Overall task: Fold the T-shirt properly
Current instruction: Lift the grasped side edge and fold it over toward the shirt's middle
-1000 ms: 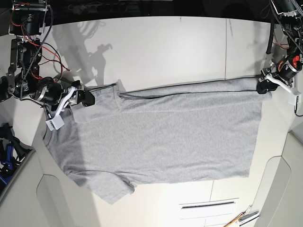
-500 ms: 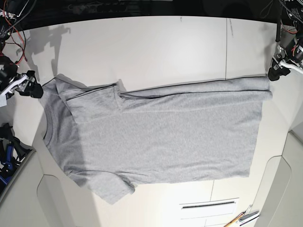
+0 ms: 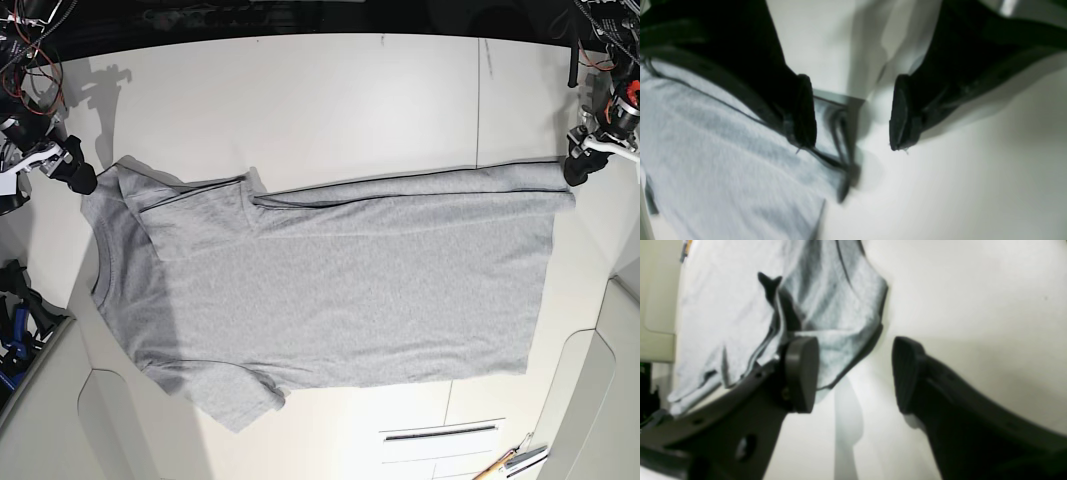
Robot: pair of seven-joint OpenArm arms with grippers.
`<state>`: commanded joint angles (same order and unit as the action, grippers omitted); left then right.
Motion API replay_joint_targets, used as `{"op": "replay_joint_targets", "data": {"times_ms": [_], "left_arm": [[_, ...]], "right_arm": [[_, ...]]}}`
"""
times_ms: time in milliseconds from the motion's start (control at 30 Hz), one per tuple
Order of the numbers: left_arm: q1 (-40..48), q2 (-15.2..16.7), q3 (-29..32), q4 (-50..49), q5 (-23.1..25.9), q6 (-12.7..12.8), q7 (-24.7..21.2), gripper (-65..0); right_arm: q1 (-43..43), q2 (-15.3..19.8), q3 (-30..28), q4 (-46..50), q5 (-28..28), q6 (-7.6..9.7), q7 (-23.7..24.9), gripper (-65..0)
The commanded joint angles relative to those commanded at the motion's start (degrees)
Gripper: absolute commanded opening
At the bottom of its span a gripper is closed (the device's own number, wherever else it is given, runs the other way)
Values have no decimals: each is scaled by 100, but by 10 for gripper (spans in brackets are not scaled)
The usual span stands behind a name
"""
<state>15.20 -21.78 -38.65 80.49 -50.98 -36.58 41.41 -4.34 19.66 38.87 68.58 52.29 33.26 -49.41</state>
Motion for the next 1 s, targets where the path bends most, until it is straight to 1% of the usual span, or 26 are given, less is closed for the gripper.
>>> {"op": "replay_joint_targets", "data": {"times_ms": [33,67,100,133,167,200,267,300,367,400,500,567,600,633,700,733,800,867,967,1000], "left_arm": [[-11,4,173,0,136,2,-138,-268],[-28,2,341,0,378,15,-326,-268],[-52,2,468,0,614,103,-516,-268],[-107,2,570,0,774,264,-595,-268],[-175,7,636,0,852,380,-603,-268],[-210,4,669,0,925,444,-592,-268],[-256,4,686,0,994,444,-584,-268],[-267,2,686,0,1040,446,-584,-268],[-267,4,686,0,1158,446,-588,-273],[-264,4,686,0,1207,446,-584,-308],[-267,4,686,0,1272,444,-612,-508],[-267,2,686,0,1270,444,-649,-645],[-267,0,686,0,1272,444,-649,-650],[-267,-2,686,2,1270,411,-649,-650],[-264,-42,686,9,1266,50,-612,-650],[-264,-85,686,13,1246,-59,-542,-650],[-262,-175,686,37,1202,-61,-389,-650],[-264,-245,686,46,1200,-63,-210,-650],[-264,-302,686,46,960,-227,-92,-650],[-264,-299,686,46,909,-227,-83,-650]], "right_arm": [[66,-70,0,-7,2,0,-2,-300],[131,-133,0,-20,2,0,-4,-301],[208,-197,0,-22,0,0,-9,-300],[282,-258,0,-24,2,0,-13,-301],[328,-306,0,-24,-22,0,-15,-301],[367,-343,0,-24,-37,0,-22,-301],[367,-367,-17,-24,-42,0,-28,-316],[367,-361,-26,-24,-44,0,-31,-349],[369,-363,-26,-24,-42,0,-28,-457],[369,-363,-26,-24,-42,2,-24,-510],[369,-361,-26,-22,-42,24,-9,-650],[367,-350,-26,-15,-44,31,-13,-650],[367,-330,-26,-15,-42,70,-15,-650],[367,-306,-24,-9,-44,68,-15,-650],[367,-227,-20,35,-44,72,-42,-650],[365,-173,-20,79,-44,72,-72,-650],[367,-26,-20,140,-42,87,-212,-650],[365,131,-20,162,-42,105,-229,-650],[367,275,-20,164,-35,105,-332,-650],[365,289,-20,164,-37,105,-345,-650]]}}
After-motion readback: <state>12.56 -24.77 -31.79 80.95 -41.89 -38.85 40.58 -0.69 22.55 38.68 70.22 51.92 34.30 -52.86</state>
